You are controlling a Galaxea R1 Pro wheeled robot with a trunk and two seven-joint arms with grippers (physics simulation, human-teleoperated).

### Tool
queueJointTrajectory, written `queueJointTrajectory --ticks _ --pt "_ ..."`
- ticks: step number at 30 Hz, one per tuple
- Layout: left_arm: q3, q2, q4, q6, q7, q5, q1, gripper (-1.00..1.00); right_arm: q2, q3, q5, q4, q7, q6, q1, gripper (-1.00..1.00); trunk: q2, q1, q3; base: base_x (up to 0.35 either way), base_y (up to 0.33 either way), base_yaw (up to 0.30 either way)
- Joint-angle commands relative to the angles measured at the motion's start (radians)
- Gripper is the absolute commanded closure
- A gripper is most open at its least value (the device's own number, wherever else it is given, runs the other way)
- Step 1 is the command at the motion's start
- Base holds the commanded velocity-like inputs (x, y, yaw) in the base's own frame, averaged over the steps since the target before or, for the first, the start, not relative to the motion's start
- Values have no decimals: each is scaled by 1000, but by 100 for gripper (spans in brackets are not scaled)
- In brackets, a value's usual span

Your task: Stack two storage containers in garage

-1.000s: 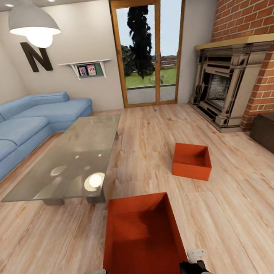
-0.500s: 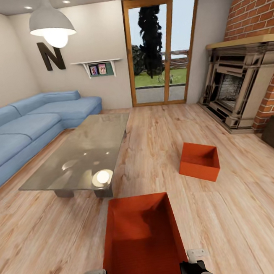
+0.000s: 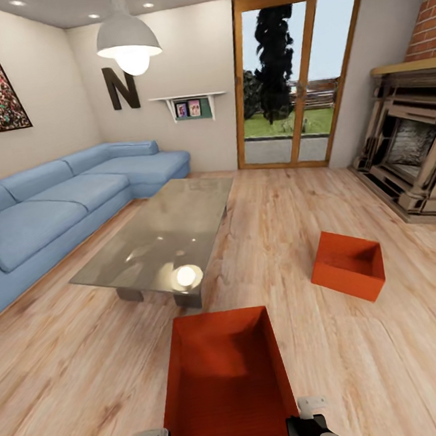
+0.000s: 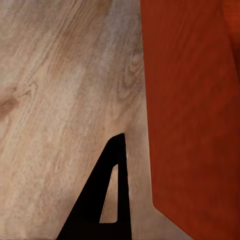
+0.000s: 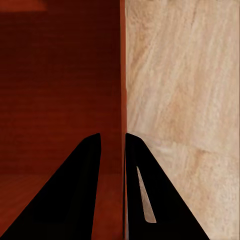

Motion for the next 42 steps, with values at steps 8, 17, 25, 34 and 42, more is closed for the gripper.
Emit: queueJointTrajectory --ticks 8,17,25,34,42 --pt "8 0 1 -3 1 3 -1 100 0 -5 2 0 -6 -3 -1 100 0 0 1 0 0 129" --pt "8 0 1 -3 1 3 -1 100 0 -5 2 0 -6 -3 -1 100 0 0 1 0 0 60" --pt "8 0 1 -3 1 3 -1 100 0 -5 2 0 -6 -3 -1 100 0 0 1 0 0 259" --pt "8 0 1 -3 1 2 -1 100 0 -5 2 0 -6 -3 -1 100 0 0 1 0 0 287" --pt "8 0 1 -3 1 2 -1 100 0 -5 2 0 -6 -3 -1 100 0 0 1 0 0 289"
